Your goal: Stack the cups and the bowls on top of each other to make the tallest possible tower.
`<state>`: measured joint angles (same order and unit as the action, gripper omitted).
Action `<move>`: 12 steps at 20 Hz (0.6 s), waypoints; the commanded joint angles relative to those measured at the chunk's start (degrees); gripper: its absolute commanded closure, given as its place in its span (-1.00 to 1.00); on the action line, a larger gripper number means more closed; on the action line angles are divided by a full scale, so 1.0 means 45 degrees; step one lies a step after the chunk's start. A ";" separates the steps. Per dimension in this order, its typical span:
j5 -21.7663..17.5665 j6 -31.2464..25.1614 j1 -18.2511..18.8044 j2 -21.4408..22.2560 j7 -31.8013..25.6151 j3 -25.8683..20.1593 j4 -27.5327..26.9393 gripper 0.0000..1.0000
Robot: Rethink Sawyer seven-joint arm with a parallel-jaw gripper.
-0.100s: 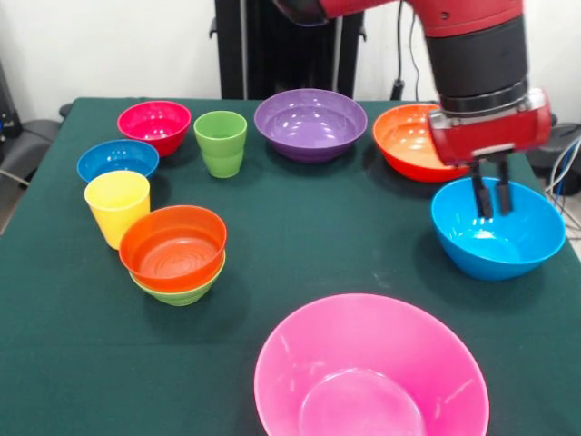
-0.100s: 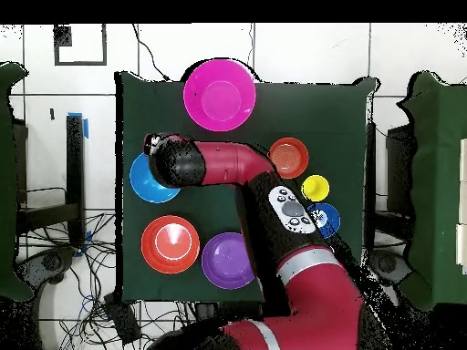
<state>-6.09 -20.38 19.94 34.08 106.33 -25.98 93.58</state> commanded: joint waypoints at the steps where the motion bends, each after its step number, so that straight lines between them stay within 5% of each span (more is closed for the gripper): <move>1: 0.0403 -0.0693 -0.0808 -0.0475 0.1676 0.0073 0.0122 -1.00; 12: -0.0836 -0.1345 -0.0991 -0.0438 -0.0055 0.0802 -0.0378 -1.00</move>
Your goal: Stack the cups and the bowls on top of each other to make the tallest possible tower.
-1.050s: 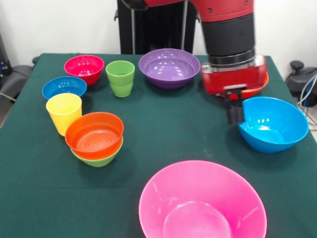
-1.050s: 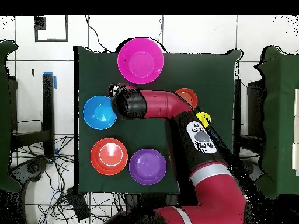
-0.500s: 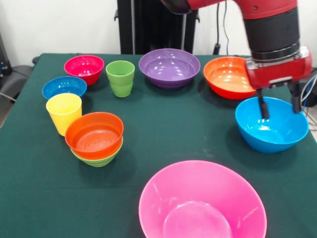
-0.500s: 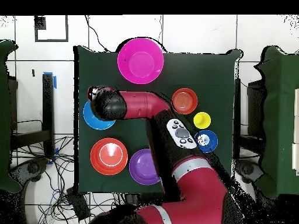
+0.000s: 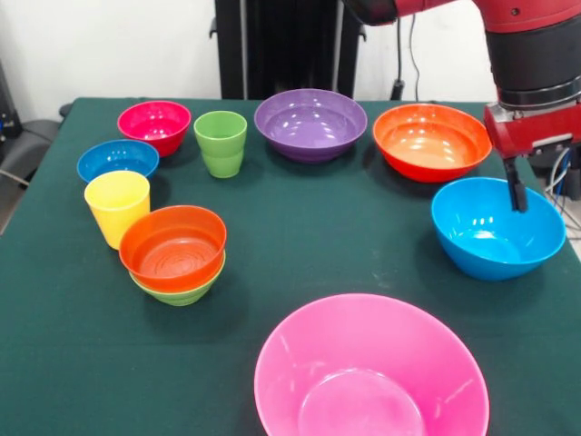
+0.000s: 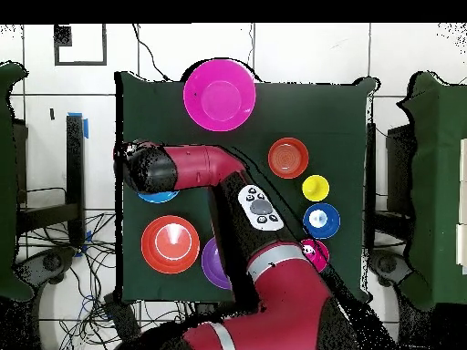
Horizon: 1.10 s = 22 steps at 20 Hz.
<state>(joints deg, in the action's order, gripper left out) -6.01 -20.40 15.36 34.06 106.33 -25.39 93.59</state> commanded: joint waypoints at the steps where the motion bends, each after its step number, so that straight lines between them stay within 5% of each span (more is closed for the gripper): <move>1: -0.0864 -0.1207 0.0085 -0.0475 -0.0058 0.0664 -0.0372 -1.00; 22: -0.2993 -0.1223 0.1138 -0.0502 -0.1588 0.0477 -0.0370 -1.00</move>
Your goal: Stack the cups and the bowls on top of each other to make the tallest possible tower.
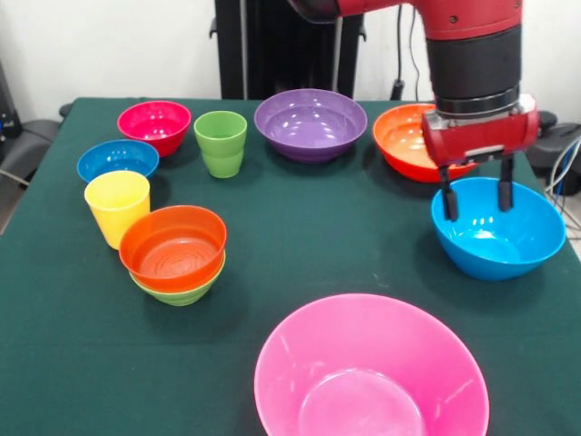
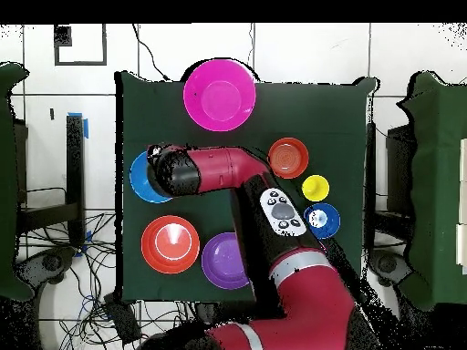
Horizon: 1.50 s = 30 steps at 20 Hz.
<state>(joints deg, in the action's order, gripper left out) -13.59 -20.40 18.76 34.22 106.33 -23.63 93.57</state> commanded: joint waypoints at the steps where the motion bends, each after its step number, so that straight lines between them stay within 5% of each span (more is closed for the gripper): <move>1: -0.1433 -0.1194 0.0434 -0.0550 -0.1611 0.0060 -0.0326 -1.00; 11: -0.2755 -0.0265 0.0787 -0.1382 -0.1352 -0.0003 -0.0164 -1.00; 16: -0.3560 0.0517 0.0232 -0.2128 -0.0764 0.0420 -0.0508 -1.00; 30: -0.2783 0.0309 0.0946 -0.2009 -0.0410 -0.1512 0.0685 -1.00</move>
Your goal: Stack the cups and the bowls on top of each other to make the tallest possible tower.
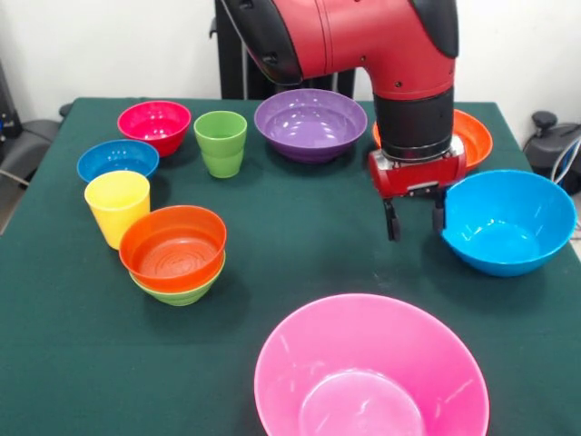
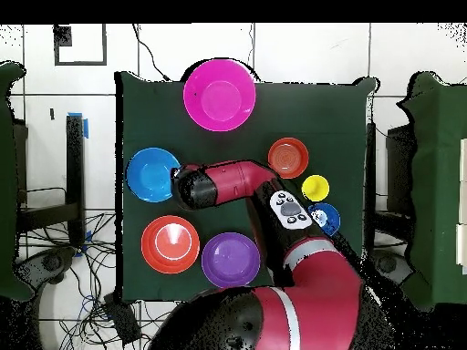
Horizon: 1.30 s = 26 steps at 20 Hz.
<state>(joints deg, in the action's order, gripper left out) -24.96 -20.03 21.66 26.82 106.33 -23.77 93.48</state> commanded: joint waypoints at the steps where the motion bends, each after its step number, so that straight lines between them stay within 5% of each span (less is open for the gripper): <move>1: -0.0181 0.0142 0.0289 -0.0348 -0.0398 -0.1597 0.0639 -1.00; 17: -0.0065 -0.0890 0.0667 0.1033 -0.0476 -0.2267 0.1469 -1.00; 26: -0.0786 -0.0667 0.0412 0.0223 -0.0579 -0.1665 0.1088 -1.00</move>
<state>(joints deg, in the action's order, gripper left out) -24.76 -20.04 24.42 31.35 106.33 -32.01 97.87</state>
